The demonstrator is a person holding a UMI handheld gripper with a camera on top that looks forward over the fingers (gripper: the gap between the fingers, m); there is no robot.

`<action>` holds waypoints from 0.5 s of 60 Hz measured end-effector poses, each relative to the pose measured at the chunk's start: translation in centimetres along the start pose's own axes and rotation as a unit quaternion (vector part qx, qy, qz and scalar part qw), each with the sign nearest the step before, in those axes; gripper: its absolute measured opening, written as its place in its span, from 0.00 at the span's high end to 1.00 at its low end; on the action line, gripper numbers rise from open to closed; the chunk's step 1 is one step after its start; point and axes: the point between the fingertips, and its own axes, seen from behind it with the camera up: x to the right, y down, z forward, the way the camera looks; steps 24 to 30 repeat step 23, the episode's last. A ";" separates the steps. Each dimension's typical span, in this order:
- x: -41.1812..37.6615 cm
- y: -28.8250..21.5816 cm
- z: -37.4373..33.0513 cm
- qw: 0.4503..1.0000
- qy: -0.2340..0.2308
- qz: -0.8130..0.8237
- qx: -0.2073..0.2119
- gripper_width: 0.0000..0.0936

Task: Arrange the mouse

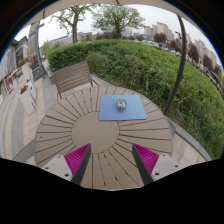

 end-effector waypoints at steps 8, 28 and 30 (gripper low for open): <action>-0.7 2.0 -0.9 1.000 -0.007 -0.002 -0.006 0.09; -2.1 1.2 -2.0 1.000 -0.009 -0.007 0.012 0.09; -2.1 1.2 -2.0 1.000 -0.009 -0.007 0.012 0.09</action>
